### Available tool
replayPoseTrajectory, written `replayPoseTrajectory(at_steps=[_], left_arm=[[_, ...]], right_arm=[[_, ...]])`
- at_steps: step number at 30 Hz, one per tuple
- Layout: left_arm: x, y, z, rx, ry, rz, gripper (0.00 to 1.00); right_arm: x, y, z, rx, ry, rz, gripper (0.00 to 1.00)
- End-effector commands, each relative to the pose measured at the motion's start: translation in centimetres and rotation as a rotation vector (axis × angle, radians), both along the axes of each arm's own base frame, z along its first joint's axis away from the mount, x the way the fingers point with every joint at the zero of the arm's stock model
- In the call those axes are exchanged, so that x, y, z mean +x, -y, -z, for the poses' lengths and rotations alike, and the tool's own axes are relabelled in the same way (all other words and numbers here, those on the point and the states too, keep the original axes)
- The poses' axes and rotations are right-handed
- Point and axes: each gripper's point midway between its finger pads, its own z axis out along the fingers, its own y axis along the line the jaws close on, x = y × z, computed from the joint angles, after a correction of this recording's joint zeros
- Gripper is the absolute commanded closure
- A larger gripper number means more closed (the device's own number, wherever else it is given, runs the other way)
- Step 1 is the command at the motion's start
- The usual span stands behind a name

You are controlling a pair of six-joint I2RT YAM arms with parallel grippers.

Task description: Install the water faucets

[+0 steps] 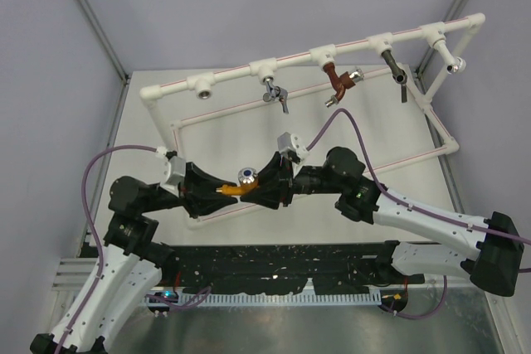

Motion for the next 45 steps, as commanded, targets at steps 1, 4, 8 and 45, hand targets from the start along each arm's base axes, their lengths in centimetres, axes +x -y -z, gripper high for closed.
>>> replayPoseTrajectory(at_steps=[1, 4, 8, 45], left_arm=[[0.4, -0.3, -1.3, -0.018, 0.060, -0.054, 0.58], [2.6, -1.5, -0.8, 0.044, 0.053, -0.228, 0.26], [7.2, -6.5, 0.1, 0.159, 0.011, -0.652, 0.09], [18.9, -21.0, 0.3, 0.144, -0.004, -1.581, 0.97]], right_arm=[[0.6, 0.3, -2.1, 0.034, 0.055, 0.050, 0.95], [2.6, 0.8, -0.8, -0.026, 0.062, 0.169, 0.95], [5.1, 2.1, 1.2, -0.125, 0.093, 0.321, 0.95], [8.9, 11.9, -0.2, -0.211, 0.467, 0.747, 0.95]])
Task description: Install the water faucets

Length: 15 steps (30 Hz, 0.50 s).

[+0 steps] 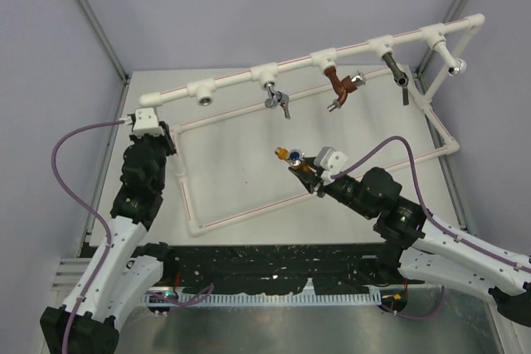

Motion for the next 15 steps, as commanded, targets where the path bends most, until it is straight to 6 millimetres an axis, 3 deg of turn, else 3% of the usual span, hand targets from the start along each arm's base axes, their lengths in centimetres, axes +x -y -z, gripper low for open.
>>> replayPoseTrajectory(at_steps=[1, 7, 10, 15], left_arm=[[-2.9, -0.3, -2.8, -0.013, 0.058, 0.024, 1.00], [-6.1, -0.5, -1.2, -0.031, -0.004, 0.045, 1.00], [-7.3, 0.5, 0.1, -0.039, -0.045, 0.117, 1.00], [-8.3, 2.7, 1.7, -0.109, -0.102, 0.226, 1.00]], right_arm=[[0.8, 0.3, -2.9, -0.063, 0.109, 0.030, 0.95], [0.9, -0.2, -5.7, -0.073, 0.188, 0.011, 0.95], [0.4, -0.9, -7.0, -0.063, 0.212, -0.031, 0.95], [-0.8, -2.3, -7.5, -0.092, 0.229, -0.130, 0.95]])
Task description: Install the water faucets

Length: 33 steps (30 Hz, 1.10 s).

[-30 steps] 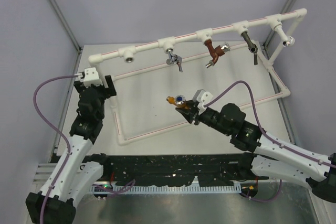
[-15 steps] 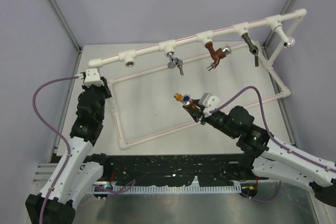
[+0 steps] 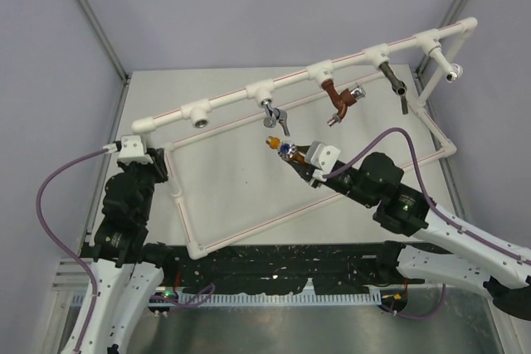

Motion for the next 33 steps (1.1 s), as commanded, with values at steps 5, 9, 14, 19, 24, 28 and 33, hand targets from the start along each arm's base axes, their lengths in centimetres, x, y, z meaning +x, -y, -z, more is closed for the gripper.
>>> replayPoseTrajectory(at_steps=[5, 9, 14, 19, 24, 28, 33], left_arm=[[-0.6, 4.0, 0.8, -0.142, -0.046, 0.177, 1.00], [0.1, 5.1, 0.5, -0.181, -0.063, 0.204, 1.00], [1.2, 5.6, 0.3, -0.219, -0.069, 0.178, 1.00], [1.4, 7.0, 0.4, -0.236, -0.087, 0.216, 1.00], [0.8, 7.9, 0.1, -0.236, -0.089, 0.267, 1.00], [-0.5, 7.6, 1.0, -0.211, -0.127, 0.278, 1.00], [-1.8, 6.6, 1.5, -0.168, -0.131, 0.263, 0.97]], right_arm=[[-2.2, -2.1, -2.0, -0.036, 0.061, -0.149, 0.95], [-2.6, -2.7, -1.2, -0.060, 0.057, -0.162, 0.95], [-2.4, -3.1, -0.1, -0.091, 0.042, -0.148, 0.95], [-2.1, -3.3, 0.2, -0.095, 0.038, -0.127, 0.94], [-1.7, -3.3, -0.1, -0.104, 0.081, -0.090, 0.95], [-1.3, -3.3, -0.9, -0.100, 0.143, -0.035, 0.95], [-1.4, -4.2, -2.4, -0.137, 0.286, 0.038, 0.95]])
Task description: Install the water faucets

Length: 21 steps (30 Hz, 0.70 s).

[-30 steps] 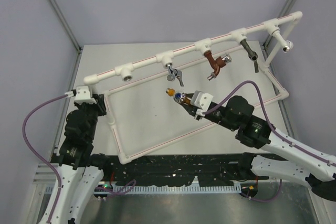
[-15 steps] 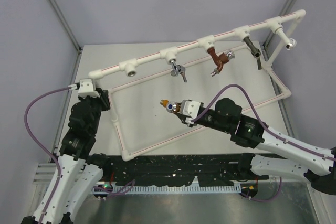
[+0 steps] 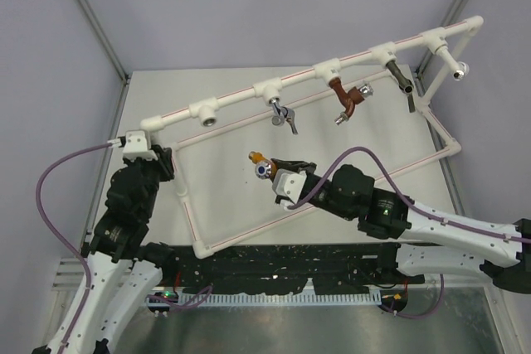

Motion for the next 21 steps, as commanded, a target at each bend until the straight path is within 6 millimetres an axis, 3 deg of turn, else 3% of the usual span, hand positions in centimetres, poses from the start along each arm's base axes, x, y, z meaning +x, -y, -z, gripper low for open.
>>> replayPoseTrajectory(at_steps=[1, 4, 5, 6, 11, 16, 21], left_arm=[[-2.3, 4.0, 1.4, -0.086, -0.074, 0.210, 0.97], [-2.5, 3.8, 1.7, -0.060, -0.084, 0.215, 0.96], [-2.5, 3.8, 1.9, -0.049, -0.093, 0.221, 0.96], [-2.5, 4.0, 1.9, -0.042, -0.098, 0.231, 0.96], [-2.7, 4.3, 2.4, 0.010, -0.168, 0.267, 0.97], [-3.0, 4.9, 1.9, 0.012, -0.162, 0.309, 1.00], [-3.0, 5.6, 3.0, 0.005, -0.148, 0.346, 1.00]], right_arm=[[1.2, -0.1, -4.6, 0.070, 0.195, 0.125, 0.95], [0.7, -1.1, -6.2, 0.091, 0.315, 0.165, 0.95], [0.6, -1.6, -5.6, 0.078, 0.328, 0.179, 0.95], [0.8, -1.4, -6.7, 0.100, 0.376, 0.215, 0.95], [0.0, -3.3, -7.2, 0.047, 0.548, 0.285, 0.95], [0.1, -4.1, -7.9, 0.053, 0.631, 0.399, 0.95], [-0.5, -6.1, -8.7, 0.033, 0.696, 0.493, 0.95]])
